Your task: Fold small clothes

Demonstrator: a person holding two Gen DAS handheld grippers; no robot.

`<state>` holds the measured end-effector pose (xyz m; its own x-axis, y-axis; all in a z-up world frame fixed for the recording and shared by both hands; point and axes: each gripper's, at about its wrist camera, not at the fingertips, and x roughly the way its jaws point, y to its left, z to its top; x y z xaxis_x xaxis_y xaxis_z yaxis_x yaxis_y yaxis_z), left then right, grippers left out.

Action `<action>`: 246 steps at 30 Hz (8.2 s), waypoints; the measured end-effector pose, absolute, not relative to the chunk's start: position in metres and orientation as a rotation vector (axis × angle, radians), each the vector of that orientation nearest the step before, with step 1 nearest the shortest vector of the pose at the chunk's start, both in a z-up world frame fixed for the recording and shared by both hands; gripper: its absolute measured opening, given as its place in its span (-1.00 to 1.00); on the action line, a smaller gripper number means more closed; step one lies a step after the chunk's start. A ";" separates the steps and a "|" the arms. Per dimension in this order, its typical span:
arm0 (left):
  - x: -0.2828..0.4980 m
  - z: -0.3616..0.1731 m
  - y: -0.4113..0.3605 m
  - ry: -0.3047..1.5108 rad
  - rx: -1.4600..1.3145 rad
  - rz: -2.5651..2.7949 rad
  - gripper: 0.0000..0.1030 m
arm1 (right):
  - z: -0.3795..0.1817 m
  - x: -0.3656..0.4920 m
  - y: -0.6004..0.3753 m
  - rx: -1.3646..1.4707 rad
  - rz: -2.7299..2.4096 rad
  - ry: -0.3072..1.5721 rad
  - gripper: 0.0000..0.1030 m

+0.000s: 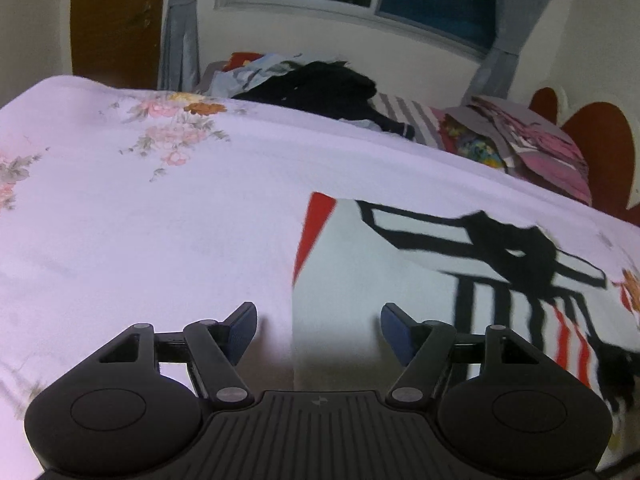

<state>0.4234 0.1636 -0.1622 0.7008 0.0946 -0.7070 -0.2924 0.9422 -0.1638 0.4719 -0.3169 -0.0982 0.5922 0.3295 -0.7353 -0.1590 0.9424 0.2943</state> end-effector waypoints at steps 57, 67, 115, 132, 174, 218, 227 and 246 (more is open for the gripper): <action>0.364 -0.162 0.082 0.748 -0.191 0.059 -0.60 | -0.079 0.410 -0.266 -0.021 0.475 0.869 -0.35; 0.318 -0.183 0.027 0.863 -0.150 -0.065 -0.59 | -0.091 0.357 -0.262 -0.091 0.543 0.938 -0.41; 0.197 -0.178 0.006 0.933 -0.162 0.015 -0.56 | -0.077 0.246 -0.355 -0.074 0.471 0.980 -0.24; 0.164 -0.171 0.014 0.930 -0.110 -0.053 0.26 | -0.079 0.182 -0.332 -0.081 0.321 0.995 -0.10; 0.120 -0.188 0.081 0.970 -0.239 -0.063 0.47 | -0.084 0.166 -0.407 0.059 0.159 1.044 -0.13; 0.174 -0.117 0.107 0.725 -0.379 -0.137 -0.81 | -0.015 0.226 -0.412 0.252 0.328 0.883 -0.79; 0.253 -0.099 0.112 0.631 -0.404 -0.071 -0.82 | 0.003 0.314 -0.405 0.253 0.358 0.786 -0.79; 0.454 -0.134 0.114 0.754 -0.392 0.073 -0.81 | -0.057 0.507 -0.379 0.383 0.332 0.901 -0.79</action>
